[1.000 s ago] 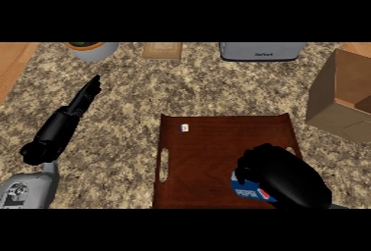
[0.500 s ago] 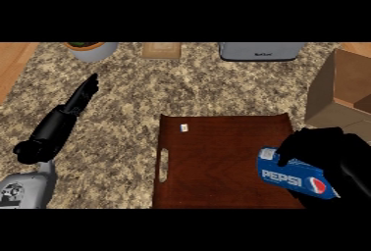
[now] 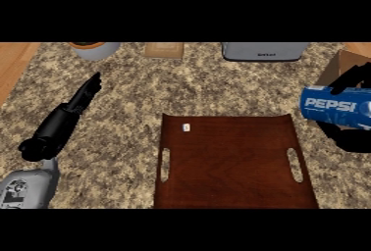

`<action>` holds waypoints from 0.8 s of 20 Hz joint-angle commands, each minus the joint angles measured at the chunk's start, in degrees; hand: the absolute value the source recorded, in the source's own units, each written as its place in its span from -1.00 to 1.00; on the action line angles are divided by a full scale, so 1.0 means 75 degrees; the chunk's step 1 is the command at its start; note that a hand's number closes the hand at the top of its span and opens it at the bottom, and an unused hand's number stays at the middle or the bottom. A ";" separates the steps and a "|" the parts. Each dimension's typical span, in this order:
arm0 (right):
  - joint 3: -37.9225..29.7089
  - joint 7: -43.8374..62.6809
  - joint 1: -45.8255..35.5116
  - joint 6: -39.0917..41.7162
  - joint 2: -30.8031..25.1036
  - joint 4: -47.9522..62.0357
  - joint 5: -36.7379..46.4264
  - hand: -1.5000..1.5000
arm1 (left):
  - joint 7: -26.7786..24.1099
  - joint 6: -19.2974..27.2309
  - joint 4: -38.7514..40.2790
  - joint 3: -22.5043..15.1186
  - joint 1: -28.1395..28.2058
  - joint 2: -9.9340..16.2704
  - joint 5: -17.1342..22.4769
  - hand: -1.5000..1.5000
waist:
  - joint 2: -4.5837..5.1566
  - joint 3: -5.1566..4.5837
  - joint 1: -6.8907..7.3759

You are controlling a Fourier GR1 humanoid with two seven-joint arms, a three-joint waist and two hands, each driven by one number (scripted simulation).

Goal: Pick the can from the tray and place it in the cardboard box

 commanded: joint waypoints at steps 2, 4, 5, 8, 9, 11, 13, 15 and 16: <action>-0.0880 -0.0374 -0.1214 -0.0339 -0.1053 0.2054 -0.0079 1.00 | -0.0336 0.0231 0.0020 -0.0166 0.0211 -0.0254 -0.0271 0.00 | 0.0013 0.0004 0.0062; -0.0937 -0.0604 -0.1542 -0.0091 -0.1957 0.2690 0.0263 1.00 | 0.0125 0.0294 -0.0014 -0.0376 -0.0093 -0.0469 -0.0310 0.00 | 0.0030 0.0005 0.0090; -0.0583 -0.1113 -0.1183 -0.0367 -0.1891 0.3205 0.0547 1.00 | -0.0300 0.0197 0.0277 -0.0219 -0.0012 -0.0342 -0.0249 0.00 | 0.0044 0.0004 0.0090; -0.0548 -0.1331 -0.1492 0.0180 -0.2659 0.4342 0.0650 1.00 | -0.0382 0.0199 0.0268 -0.0080 0.0006 -0.0211 -0.0264 0.00 | 0.0058 0.0002 0.0138; -0.0162 -0.1153 -0.1517 0.0262 -0.2594 0.4650 0.0965 1.00 | 0.0062 0.0186 -0.0154 -0.0368 -0.0092 -0.0403 -0.0280 0.00 | 0.0061 0.0006 0.0225; -0.0045 -0.1765 -0.1275 0.0281 -0.2841 0.5384 0.1047 1.00 | -0.0164 0.0144 0.0096 -0.0399 0.0058 -0.0377 -0.0358 0.00 | 0.0073 0.0008 0.0181; 0.0086 -0.2233 -0.1574 0.0169 -0.3119 0.6240 0.1187 1.00 | -0.0139 0.0056 0.0133 -0.0132 -0.0110 -0.0241 -0.0166 0.00 | 0.0055 0.0008 0.0167; 0.0243 -0.2597 -0.2128 0.0348 -0.3422 0.7128 0.1266 1.00 | -0.0140 0.0085 0.0095 -0.0111 -0.0125 -0.0278 -0.0154 0.00 | 0.0058 0.0008 0.0202; 0.0391 -0.2963 -0.1625 0.0243 -0.3591 0.7093 0.1458 1.00 | -0.0067 -0.0036 -0.0188 -0.0196 0.0296 -0.0203 -0.0166 0.00 | 0.0042 0.0010 0.0191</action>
